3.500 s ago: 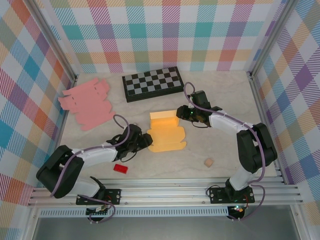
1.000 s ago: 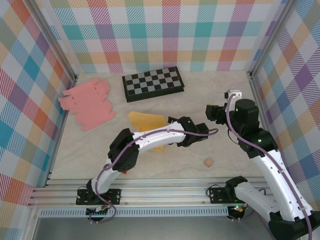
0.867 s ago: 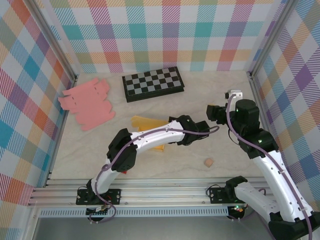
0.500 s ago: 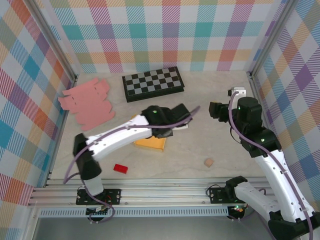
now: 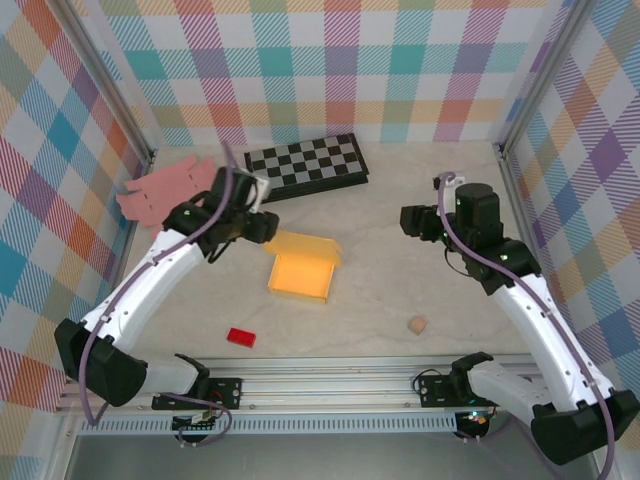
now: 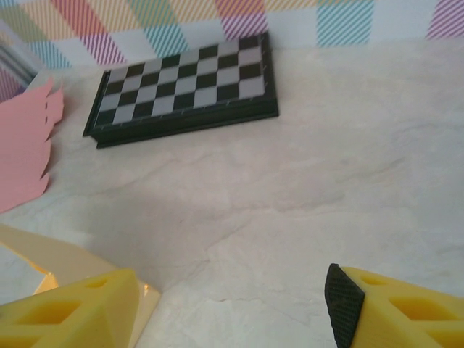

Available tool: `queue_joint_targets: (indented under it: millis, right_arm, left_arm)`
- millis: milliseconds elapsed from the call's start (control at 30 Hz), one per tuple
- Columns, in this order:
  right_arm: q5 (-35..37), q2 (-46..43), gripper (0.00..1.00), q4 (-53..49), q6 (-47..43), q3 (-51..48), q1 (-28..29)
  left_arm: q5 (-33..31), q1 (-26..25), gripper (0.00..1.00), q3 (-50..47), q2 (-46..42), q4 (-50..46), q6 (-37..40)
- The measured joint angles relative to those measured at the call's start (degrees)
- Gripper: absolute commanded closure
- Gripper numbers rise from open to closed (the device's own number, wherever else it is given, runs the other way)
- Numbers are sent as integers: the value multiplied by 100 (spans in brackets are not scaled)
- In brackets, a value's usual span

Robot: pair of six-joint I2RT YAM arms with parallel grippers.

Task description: Fold the paper box

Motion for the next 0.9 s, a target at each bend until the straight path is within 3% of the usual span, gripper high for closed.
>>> queue_joint_targets:
  millis: [133, 333, 533, 900]
  right_arm:
    - [-400, 588, 25, 81, 280, -173, 160]
    - [-876, 1239, 23, 361, 1222, -476, 446]
    - [-1023, 1843, 22, 518, 2597, -435, 487]
    - [-1368, 2776, 21, 645, 4415, 201, 1001]
  left_arm:
    - [946, 857, 21, -608, 15, 634, -1401]
    - [1495, 1001, 16, -772, 446, 1014, -2935]
    - [1687, 999, 16, -470, 1021, 1034, -3683]
    - [1663, 562, 16, -601, 1078, 1047, -4258]
